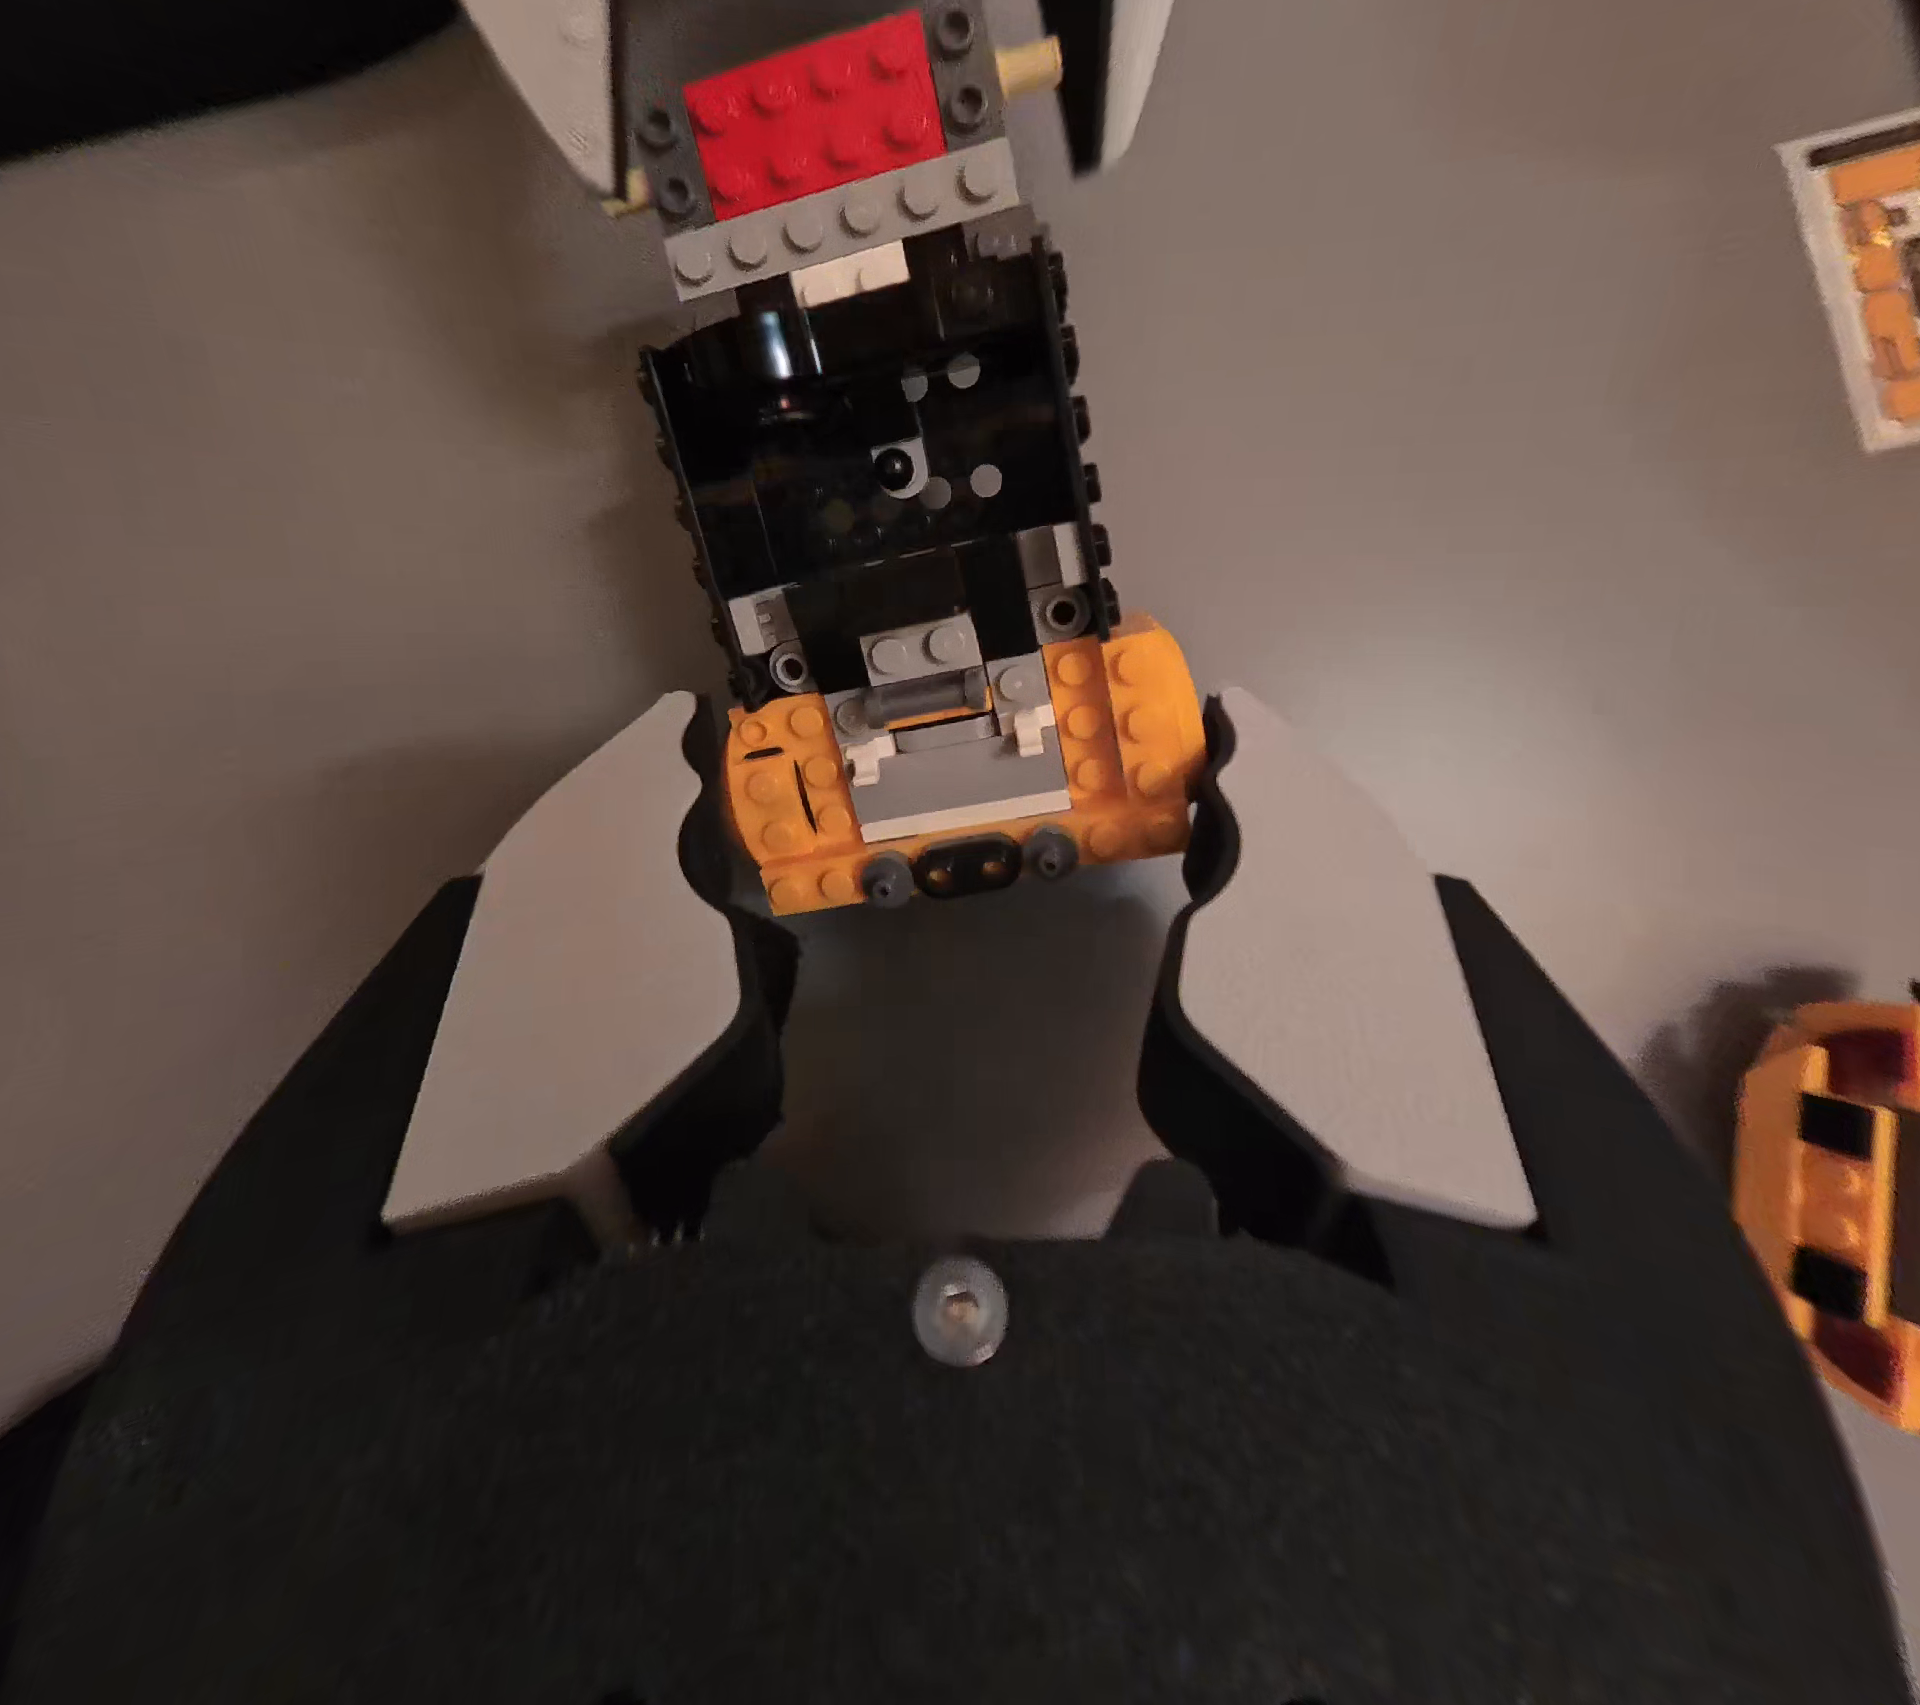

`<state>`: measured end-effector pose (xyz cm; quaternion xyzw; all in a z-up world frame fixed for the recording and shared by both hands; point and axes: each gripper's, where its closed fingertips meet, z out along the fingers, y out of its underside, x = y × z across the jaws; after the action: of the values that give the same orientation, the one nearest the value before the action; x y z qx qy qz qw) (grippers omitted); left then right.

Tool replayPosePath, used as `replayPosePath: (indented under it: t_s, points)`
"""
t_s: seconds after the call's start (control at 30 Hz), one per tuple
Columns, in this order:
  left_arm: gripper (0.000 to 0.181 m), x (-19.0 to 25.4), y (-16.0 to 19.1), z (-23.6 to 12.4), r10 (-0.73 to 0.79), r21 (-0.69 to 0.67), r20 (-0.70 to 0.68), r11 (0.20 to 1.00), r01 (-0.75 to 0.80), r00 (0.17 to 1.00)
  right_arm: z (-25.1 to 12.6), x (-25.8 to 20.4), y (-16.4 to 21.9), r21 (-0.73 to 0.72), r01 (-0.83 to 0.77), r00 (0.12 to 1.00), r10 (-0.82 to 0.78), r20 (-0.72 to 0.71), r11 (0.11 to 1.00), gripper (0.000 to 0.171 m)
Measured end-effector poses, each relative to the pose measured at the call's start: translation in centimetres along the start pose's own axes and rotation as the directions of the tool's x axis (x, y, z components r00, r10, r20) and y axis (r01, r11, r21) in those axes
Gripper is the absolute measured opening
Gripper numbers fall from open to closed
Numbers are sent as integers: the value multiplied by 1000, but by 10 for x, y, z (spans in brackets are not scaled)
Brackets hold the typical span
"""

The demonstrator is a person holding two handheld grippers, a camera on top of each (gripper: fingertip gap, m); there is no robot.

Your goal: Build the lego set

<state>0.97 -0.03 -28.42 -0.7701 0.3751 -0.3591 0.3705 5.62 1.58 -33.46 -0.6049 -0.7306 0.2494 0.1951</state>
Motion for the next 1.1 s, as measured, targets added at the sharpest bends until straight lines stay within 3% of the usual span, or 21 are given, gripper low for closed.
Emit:
replayPosePath:
  t_s: [0.1,0.27,0.4,0.47,0.57,0.67,0.77,0.97,1.1]
  points:
    - [59,-8,-21,-8,143,142,184,975,-171,972,7,9,3,-16,-2,998,1,-65,1000,86]
    - [32,-17,-36,-30,234,196,434,918,-345,870,9,15,-3,32,58,990,-54,-132,998,87]
    - [36,-20,-45,-41,212,225,534,897,-380,818,0,22,-17,130,112,976,-85,-200,985,102]
    - [47,-21,-47,-44,146,263,534,908,-328,833,-9,21,-25,187,115,975,-75,-211,976,110]
    - [42,-19,-47,-47,103,287,510,916,-282,854,-29,15,-43,315,137,968,-59,-245,939,111]
    - [29,-16,-48,-48,117,301,492,907,-294,863,-53,17,-63,478,118,958,27,-285,870,88]
    - [0,-13,-49,-52,150,311,505,887,-341,850,-76,25,-78,624,124,937,115,-329,772,55]
    - [0,-26,-48,-72,38,352,565,893,-282,825,-87,38,-88,695,109,903,221,-367,711,4]
    - [0,-26,-48,-81,-27,397,567,885,-244,824,-86,40,-85,668,140,876,223,-428,731,0]
